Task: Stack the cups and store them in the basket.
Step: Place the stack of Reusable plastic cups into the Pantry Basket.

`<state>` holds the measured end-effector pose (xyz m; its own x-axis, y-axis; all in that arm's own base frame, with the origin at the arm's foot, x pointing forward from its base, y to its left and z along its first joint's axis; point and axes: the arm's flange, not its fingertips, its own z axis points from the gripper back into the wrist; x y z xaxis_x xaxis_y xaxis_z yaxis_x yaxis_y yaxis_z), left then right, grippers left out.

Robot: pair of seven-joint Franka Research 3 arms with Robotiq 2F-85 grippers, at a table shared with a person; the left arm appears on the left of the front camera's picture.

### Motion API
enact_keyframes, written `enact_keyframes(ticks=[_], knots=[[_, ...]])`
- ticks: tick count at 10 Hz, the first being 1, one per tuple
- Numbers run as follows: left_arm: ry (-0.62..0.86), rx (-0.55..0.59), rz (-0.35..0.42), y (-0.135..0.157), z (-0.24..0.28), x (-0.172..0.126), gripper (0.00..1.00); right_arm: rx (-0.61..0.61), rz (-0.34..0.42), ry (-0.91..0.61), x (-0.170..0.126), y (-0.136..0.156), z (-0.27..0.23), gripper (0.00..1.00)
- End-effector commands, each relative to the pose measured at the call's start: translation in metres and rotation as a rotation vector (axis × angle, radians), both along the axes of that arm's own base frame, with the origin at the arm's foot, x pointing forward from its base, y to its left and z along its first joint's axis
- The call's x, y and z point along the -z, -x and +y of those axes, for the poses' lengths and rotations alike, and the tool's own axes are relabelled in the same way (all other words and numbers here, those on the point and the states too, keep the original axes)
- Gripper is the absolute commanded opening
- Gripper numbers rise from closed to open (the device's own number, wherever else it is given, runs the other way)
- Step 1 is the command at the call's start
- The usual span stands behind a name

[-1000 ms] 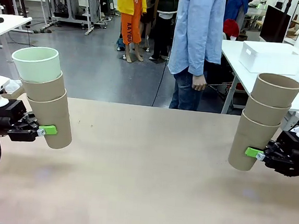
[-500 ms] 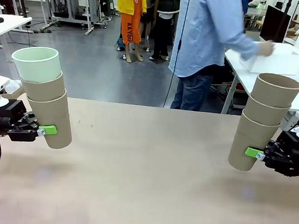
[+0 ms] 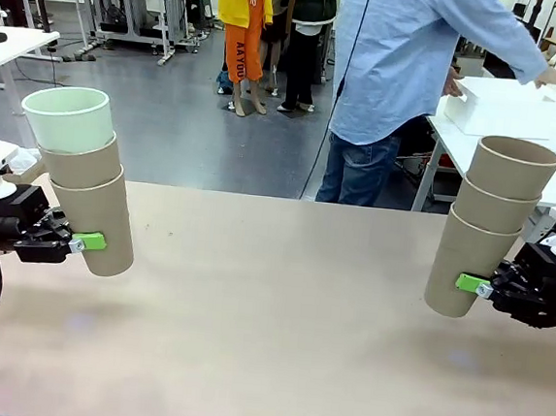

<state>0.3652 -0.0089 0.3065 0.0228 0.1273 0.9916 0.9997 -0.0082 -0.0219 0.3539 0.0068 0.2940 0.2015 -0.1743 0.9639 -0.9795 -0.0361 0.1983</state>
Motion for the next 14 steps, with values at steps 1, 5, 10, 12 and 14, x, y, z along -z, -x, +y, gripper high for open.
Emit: enact_keyframes(ticks=[1, 5, 10, 12, 14], knots=[[0.008, 0.0, -0.009, 0.0015, 0.0009, -0.0046, 0.86, -0.003, -0.006, -0.001, -0.0033, -0.0006, 0.0019, 0.86], [0.008, 0.0, -0.009, 0.0015, 0.0009, -0.0046, 0.86, -0.003, -0.006, -0.001, -0.0033, -0.0006, 0.0019, 0.86], [0.008, 0.0, -0.009, 0.0015, 0.0009, -0.0046, 0.86, -0.003, -0.006, -0.001, -0.0033, -0.0006, 0.0019, 0.86], [0.008, 0.0, -0.009, 0.0015, 0.0009, -0.0046, 0.86, -0.003, -0.006, -0.001, -0.0033, -0.0006, 0.0019, 0.86], [0.008, 0.0, -0.009, 0.0015, 0.0009, -0.0046, 0.86, -0.003, -0.006, -0.001, -0.0033, -0.0006, 0.0019, 0.86]])
